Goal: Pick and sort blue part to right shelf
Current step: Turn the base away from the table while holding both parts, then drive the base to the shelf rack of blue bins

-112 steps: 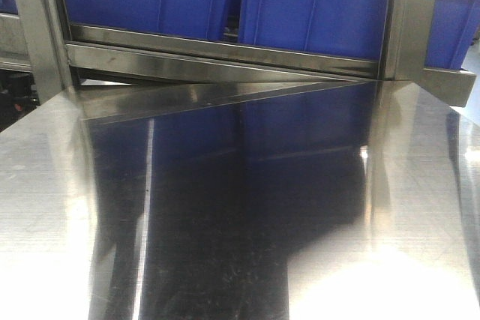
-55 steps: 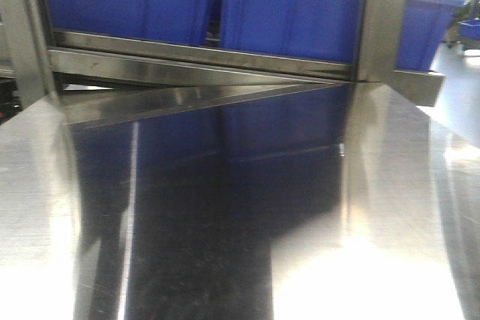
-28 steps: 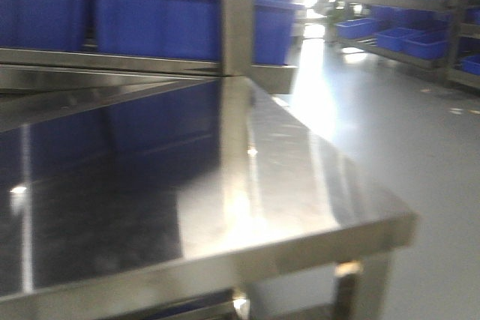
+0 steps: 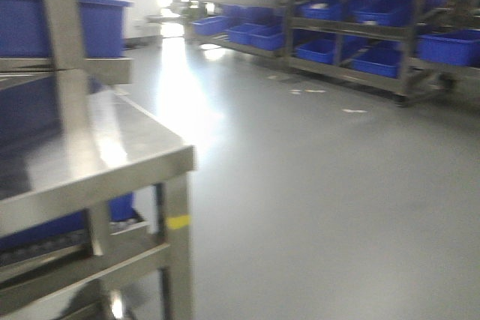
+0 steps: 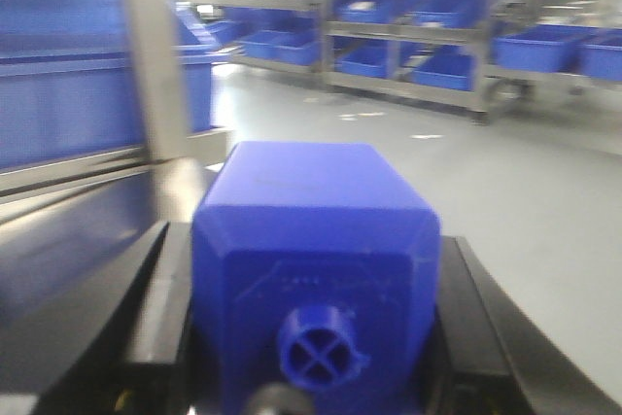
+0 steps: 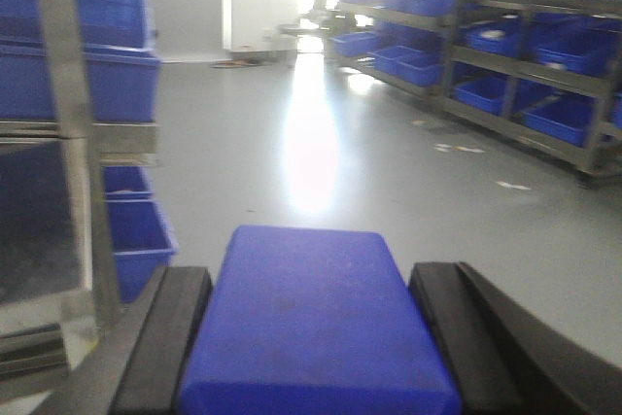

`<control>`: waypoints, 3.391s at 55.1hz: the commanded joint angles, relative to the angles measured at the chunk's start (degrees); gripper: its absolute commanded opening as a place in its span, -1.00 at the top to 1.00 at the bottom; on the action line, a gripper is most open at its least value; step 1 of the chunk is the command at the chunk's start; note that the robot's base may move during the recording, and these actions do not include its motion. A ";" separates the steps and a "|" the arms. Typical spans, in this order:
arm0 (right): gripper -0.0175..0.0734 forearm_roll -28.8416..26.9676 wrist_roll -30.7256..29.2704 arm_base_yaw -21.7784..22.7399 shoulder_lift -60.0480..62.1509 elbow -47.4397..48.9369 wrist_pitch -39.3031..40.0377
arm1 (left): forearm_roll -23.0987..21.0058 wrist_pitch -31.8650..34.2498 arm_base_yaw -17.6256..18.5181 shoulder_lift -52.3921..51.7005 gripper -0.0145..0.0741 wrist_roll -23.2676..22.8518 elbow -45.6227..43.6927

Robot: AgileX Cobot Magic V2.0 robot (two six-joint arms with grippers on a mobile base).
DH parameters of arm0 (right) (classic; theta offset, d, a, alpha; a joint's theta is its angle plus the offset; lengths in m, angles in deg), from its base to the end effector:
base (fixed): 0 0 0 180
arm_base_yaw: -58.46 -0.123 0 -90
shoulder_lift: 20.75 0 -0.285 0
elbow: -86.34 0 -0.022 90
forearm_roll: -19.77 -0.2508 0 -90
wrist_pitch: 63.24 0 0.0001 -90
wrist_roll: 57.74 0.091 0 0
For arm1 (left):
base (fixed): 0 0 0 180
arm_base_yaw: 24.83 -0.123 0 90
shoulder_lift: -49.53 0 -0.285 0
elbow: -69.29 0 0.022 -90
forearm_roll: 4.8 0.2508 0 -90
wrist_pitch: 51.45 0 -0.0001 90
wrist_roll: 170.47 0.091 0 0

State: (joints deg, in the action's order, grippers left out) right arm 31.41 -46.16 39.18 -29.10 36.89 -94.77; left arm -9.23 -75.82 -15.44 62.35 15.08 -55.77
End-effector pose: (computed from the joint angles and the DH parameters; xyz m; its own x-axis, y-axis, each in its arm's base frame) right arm 0.0117 -0.0061 0.3184 0.0133 0.0344 -0.9993 -0.2292 0.9729 0.0305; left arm 0.0358 -0.0089 0.2981 -0.0304 0.0318 -0.9990 0.1954 0.9804 0.0252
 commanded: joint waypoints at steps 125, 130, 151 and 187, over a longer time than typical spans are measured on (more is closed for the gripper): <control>0.14 1.01 -0.52 0.28 -1.12 1.65 5.27 | -0.40 5.48 0.46 1.20 0.39 -0.41 -1.80; 0.14 1.01 -0.52 0.28 -1.12 1.65 5.27 | -0.40 5.48 0.46 1.20 0.39 -0.41 -1.80; 0.14 1.01 -0.52 0.28 -1.12 1.65 5.27 | -0.40 5.48 0.46 1.20 0.39 -0.41 -1.80; 0.14 1.01 -0.52 0.28 -1.12 1.65 5.27 | -0.40 5.48 0.46 1.20 0.39 -0.41 -1.80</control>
State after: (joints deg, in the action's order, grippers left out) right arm 31.41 -46.16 39.18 -29.10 36.89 -94.87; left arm -9.23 -75.82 -15.44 62.35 15.08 -55.77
